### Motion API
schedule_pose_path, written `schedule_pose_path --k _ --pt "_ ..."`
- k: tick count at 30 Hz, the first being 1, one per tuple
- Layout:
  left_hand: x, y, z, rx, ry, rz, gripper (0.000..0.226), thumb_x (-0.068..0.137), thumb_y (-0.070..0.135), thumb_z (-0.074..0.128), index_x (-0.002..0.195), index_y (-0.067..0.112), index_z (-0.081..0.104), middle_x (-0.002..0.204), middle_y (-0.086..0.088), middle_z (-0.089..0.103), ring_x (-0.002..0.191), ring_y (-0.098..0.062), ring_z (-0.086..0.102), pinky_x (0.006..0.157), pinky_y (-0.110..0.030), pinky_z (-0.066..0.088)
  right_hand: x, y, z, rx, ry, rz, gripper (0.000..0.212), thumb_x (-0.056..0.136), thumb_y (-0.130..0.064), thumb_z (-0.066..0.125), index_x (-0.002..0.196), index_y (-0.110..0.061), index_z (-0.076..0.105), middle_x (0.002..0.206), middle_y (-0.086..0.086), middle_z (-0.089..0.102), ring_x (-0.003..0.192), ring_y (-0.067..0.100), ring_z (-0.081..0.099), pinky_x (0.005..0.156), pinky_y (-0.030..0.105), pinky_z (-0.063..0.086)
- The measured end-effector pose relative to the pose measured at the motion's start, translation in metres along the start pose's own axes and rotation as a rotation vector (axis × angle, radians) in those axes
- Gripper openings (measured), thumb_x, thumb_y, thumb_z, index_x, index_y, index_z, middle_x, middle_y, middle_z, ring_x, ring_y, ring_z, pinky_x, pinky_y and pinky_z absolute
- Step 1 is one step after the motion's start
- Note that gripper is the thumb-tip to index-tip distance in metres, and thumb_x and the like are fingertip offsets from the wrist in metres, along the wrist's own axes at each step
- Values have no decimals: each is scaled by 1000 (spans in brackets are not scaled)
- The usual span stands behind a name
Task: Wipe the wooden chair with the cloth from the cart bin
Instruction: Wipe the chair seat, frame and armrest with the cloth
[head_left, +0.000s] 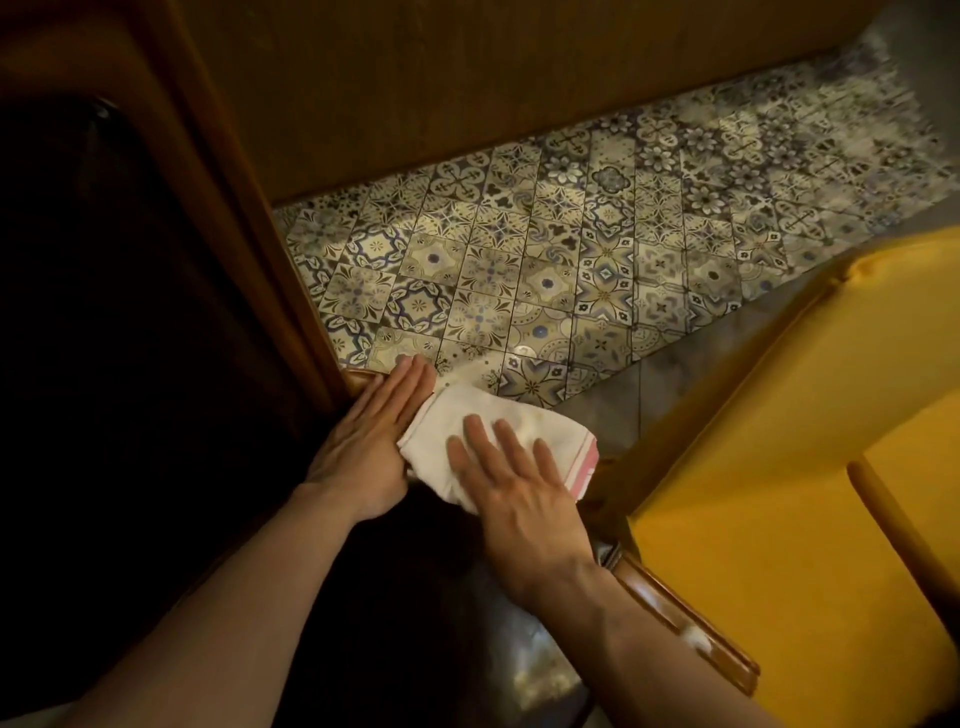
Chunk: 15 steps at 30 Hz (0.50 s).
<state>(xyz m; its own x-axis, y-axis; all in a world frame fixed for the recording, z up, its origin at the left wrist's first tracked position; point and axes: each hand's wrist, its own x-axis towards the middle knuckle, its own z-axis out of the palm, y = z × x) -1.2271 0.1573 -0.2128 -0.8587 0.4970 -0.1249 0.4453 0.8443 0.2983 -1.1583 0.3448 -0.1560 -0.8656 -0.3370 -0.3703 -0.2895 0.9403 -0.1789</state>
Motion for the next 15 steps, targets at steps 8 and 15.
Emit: schedule_pose_path --k 8,15 --pt "6 5 0 34 -35 -39 105 83 17 57 153 16 -21 164 -2 -25 150 -14 -25 124 -36 -8 -10 5 -8 -84 -68 28 63 101 -21 37 156 -22 7 166 4 -2 150 33 7 117 52 19" --pt "6 12 -1 68 -64 -98 116 78 3 59 151 17 -29 159 0 -37 146 -15 -35 122 -35 -14 -35 16 -10 -102 -113 65 61 101 -35 46 153 -19 18 165 8 8 146 34 21 112 50 29"
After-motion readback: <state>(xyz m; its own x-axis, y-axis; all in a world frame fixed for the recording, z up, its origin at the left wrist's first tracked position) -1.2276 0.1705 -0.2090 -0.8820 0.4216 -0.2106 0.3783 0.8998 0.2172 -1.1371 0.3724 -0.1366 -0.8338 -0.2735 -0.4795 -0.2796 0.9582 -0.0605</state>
